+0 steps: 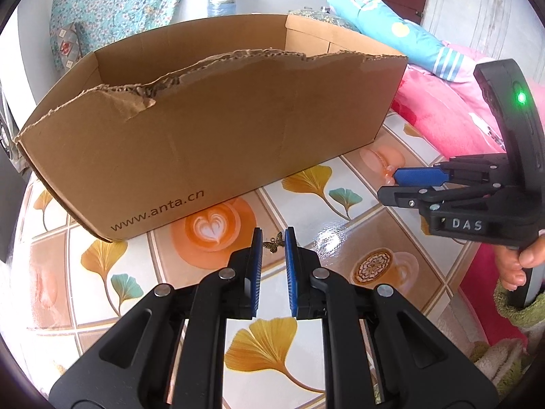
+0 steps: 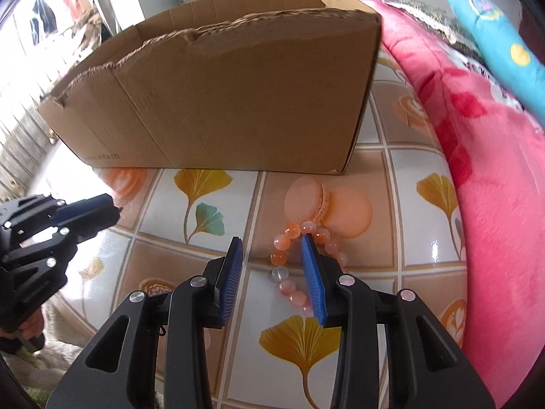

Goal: Organize jewelry
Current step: 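Grasp the pink-orange bead bracelet with the right tool while the left tool holds the butterfly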

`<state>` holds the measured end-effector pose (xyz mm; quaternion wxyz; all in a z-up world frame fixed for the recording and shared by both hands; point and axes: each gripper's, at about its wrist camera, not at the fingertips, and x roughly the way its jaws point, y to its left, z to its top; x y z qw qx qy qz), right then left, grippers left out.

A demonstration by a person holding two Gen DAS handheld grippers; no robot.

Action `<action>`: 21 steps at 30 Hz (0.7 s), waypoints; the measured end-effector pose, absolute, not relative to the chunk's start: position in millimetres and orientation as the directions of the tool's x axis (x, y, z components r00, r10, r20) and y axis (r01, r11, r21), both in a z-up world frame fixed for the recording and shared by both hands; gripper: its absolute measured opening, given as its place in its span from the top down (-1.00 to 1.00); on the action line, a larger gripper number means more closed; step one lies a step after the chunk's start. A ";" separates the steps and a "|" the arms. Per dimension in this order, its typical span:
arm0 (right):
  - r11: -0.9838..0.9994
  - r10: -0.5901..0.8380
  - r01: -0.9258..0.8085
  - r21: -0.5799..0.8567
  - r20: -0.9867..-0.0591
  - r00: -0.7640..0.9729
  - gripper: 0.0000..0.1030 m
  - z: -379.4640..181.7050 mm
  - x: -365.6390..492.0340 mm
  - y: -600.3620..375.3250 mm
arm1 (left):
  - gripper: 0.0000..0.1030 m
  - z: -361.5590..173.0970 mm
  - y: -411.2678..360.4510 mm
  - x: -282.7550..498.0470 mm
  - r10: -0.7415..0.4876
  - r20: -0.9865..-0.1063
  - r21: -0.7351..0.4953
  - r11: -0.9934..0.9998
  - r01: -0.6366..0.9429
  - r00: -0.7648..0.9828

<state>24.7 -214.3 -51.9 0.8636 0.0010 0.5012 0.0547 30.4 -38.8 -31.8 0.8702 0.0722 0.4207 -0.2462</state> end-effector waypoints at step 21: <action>0.937 0.258 0.071 0.342 -0.814 0.521 0.80 -52.8 30.1 -259.1 | 0.77 -26.8 -30.0 28.2 -0.360 -0.760 -0.089 0.882 0.462 0.541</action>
